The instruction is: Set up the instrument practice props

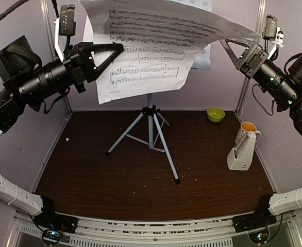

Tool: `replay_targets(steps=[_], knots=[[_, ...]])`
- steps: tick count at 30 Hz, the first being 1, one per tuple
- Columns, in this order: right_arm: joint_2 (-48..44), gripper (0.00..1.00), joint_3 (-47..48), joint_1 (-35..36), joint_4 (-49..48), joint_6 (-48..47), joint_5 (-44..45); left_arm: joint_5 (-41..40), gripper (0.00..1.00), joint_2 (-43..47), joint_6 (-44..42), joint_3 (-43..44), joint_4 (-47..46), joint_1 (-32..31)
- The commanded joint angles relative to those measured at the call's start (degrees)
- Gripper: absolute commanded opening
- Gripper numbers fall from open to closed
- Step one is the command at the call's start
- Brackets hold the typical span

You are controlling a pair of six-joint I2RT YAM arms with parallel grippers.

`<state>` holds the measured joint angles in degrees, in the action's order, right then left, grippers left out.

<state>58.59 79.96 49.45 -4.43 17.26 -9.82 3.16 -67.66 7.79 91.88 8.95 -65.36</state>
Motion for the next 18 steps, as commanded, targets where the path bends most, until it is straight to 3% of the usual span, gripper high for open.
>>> replay_targets(steps=[1,6,8,16,18], knots=[[3.6,0.55,5.5,-0.7,1.5,-2.2,10.7,-1.7,0.00,-4.3,4.8,9.2,3.6,5.5],[8.4,0.57,11.8,-1.0,6.1,-4.3,12.9,-0.7,0.00,-8.6,17.7,18.0,8.1,14.2],[9.0,0.53,11.6,-1.0,6.4,-4.8,12.8,1.2,0.00,-10.4,21.9,21.0,10.5,17.0],[8.3,0.29,4.3,-0.8,3.8,-3.9,1.8,5.4,0.00,-11.6,23.9,22.2,9.1,18.1],[9.3,0.27,4.3,-0.4,2.0,-2.6,-3.0,7.2,0.00,-12.0,24.1,22.1,8.4,18.1]])
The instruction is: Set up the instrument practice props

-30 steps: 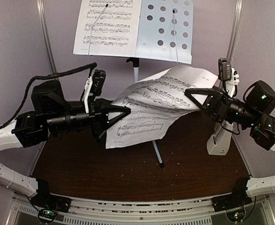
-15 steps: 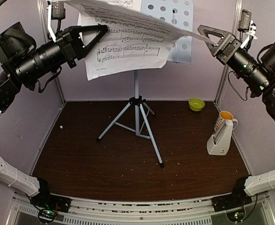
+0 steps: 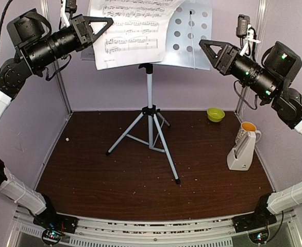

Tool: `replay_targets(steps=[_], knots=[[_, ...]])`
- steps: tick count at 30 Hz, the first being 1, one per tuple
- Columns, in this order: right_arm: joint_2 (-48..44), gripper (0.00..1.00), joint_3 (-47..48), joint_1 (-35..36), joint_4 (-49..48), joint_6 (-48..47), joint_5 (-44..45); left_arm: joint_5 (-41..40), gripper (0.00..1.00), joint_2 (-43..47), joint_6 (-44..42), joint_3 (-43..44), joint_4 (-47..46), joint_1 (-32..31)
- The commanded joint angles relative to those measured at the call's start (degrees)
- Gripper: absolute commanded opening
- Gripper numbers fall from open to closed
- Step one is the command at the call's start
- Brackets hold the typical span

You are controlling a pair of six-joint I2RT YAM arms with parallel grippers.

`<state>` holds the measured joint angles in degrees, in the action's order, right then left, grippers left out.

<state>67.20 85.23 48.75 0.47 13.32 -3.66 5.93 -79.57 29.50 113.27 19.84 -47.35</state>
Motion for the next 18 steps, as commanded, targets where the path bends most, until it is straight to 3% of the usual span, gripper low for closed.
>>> replay_targets(steps=[1,8,12,18], knots=[[1.2,0.27,-0.5,0.7,-3.9,1.7,-10.3,4.9,0.00,-0.3,2.5,0.8,-2.4,0.1],[8.2,0.40,12.5,2.7,-9.7,2.3,-12.4,6.8,0.00,-2.1,2.5,1.0,-1.4,0.0],[15.7,0.41,22.9,2.9,-10.9,1.9,-12.1,7.9,0.00,-2.9,2.2,1.1,-1.0,0.0],[26.4,0.47,37.8,1.8,-8.1,-2.6,-4.1,7.7,0.00,-3.2,-1.6,3.0,-0.8,-0.3]])
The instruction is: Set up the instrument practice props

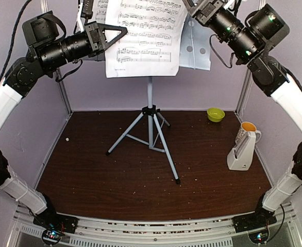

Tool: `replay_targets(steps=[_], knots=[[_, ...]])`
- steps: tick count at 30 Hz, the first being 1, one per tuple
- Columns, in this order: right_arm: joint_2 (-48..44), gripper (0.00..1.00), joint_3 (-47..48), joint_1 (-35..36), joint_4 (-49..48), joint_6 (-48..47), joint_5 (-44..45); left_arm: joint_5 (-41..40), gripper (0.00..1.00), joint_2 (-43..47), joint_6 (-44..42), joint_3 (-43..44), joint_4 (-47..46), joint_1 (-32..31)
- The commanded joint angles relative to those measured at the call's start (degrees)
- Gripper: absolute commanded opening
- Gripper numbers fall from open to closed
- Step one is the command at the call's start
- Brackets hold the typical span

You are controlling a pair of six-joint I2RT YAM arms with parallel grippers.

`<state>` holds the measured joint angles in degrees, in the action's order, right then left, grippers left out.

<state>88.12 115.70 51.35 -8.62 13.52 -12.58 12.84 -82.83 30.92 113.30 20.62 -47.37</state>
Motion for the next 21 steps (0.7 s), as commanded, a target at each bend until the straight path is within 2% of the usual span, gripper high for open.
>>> replay_targets(steps=[1,5,12,17,21], knots=[[7.2,0.48,10.2,-1.2,2.0,-3.1,5.5,0.2,0.00,-0.1,-3.9,4.1,-1.2,-0.3],[12.1,0.55,17.7,-3.1,3.8,-3.3,9.0,-0.7,0.00,-2.9,-6.2,11.0,2.1,-0.2],[15.3,0.60,19.5,-6.6,2.1,-1.6,12.0,-0.3,0.00,-6.8,-6.1,16.8,3.1,0.4],[14.6,0.60,18.2,-7.3,3.4,-1.7,11.8,-2.5,0.00,-8.6,-4.6,18.9,4.3,1.0],[10.1,0.60,11.2,-7.2,1.8,-0.7,10.7,-4.1,0.00,-9.1,-1.7,18.5,4.5,2.5]])
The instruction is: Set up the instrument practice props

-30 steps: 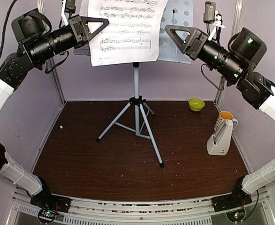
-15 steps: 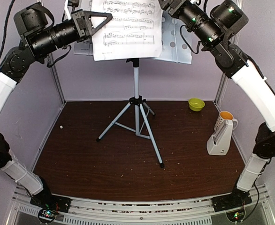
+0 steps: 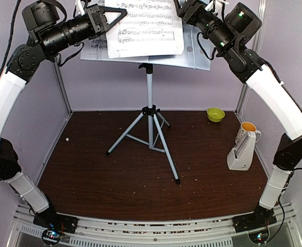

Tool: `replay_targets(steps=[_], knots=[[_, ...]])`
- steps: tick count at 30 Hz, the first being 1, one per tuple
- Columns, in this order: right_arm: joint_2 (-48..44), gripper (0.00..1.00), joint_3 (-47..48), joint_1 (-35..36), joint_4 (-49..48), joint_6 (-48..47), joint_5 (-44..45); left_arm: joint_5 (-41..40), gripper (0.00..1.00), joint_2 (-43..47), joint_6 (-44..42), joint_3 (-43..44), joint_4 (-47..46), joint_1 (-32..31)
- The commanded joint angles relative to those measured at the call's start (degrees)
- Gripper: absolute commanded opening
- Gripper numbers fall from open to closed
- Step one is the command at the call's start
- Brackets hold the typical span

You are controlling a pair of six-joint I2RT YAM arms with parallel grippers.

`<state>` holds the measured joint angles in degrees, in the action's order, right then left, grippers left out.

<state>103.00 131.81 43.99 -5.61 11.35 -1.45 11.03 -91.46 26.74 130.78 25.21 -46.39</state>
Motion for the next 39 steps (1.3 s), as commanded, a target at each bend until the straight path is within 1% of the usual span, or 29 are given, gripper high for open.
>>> replay_targets(steps=[1,6,9,12,17,21,24,32,39], knots=[[-6.3,0.60,-6.9,0.1,-1.7,2.0,-0.2,-2.7,0.00,-0.5,2.6,1.0,-0.1,1.6],[-14.1,0.61,-17.6,0.1,-3.8,3.8,3.2,-3.9,0.00,-0.5,2.4,0.8,-0.1,1.7],[-17.6,0.62,-21.5,0.1,-2.9,4.4,6.2,-4.4,0.00,-0.6,1.9,0.8,0.0,1.7],[-18.9,0.61,-22.1,0.0,1.5,5.4,9.2,-4.3,0.00,-0.8,1.5,0.8,0.0,1.7],[-17.5,0.63,-20.2,-0.3,8.0,7.1,10.2,-3.8,0.00,-1.5,1.1,1.1,-0.6,1.7],[-17.2,0.67,-21.2,-0.5,8.6,9.0,10.2,-4.0,0.00,-2.2,0.2,1.5,-0.6,1.6],[-16.5,0.68,-20.5,-0.5,10.5,9.9,11.6,-4.5,0.00,-2.2,-0.6,1.4,-0.5,1.7],[-14.8,0.61,-19.7,-1.2,11.8,12.5,10.5,-4.9,0.00,-2.5,-1.8,1.2,-0.7,1.7],[-13.4,0.50,-19.6,-2.8,11.2,16.9,7.6,-5.6,0.00,-2.4,-2.4,1.1,-0.9,1.7]])
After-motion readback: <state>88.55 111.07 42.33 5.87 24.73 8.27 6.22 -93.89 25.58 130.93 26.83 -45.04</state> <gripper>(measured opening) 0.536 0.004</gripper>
